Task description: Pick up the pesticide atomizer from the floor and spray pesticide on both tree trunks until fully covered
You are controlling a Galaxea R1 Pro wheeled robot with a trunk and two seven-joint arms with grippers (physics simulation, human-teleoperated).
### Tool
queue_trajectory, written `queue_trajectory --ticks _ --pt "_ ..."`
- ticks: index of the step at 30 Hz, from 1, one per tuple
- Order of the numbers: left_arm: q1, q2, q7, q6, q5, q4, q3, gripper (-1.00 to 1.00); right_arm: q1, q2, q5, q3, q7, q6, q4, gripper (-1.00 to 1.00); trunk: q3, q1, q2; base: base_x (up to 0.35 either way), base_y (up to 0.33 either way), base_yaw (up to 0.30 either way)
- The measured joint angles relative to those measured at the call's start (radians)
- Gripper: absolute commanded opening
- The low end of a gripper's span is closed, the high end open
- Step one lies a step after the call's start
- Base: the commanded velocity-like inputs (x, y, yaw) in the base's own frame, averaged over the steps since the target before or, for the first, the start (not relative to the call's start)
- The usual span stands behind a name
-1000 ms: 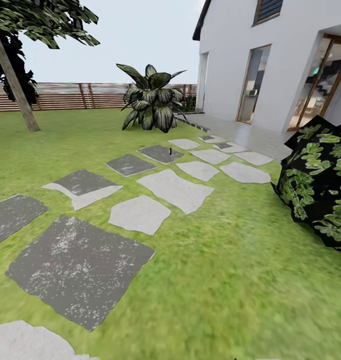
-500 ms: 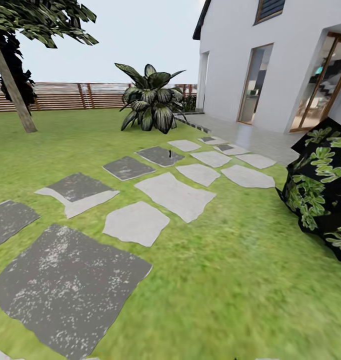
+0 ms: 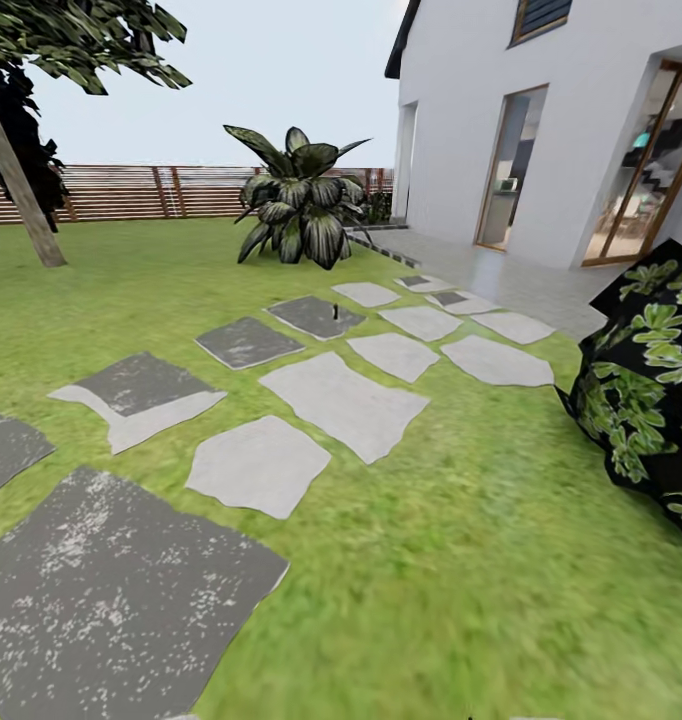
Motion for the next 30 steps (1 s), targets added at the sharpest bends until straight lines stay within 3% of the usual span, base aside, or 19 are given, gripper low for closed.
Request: queue_trajectory --ticks 30 --pt "0.000 0.000 0.000 0.000 0.000 0.000 0.000 1.00 0.000 0.000 0.000 0.000 0.001 0.000 0.000 1.00 0.000 0.000 0.000 0.312 -0.129 0.000"
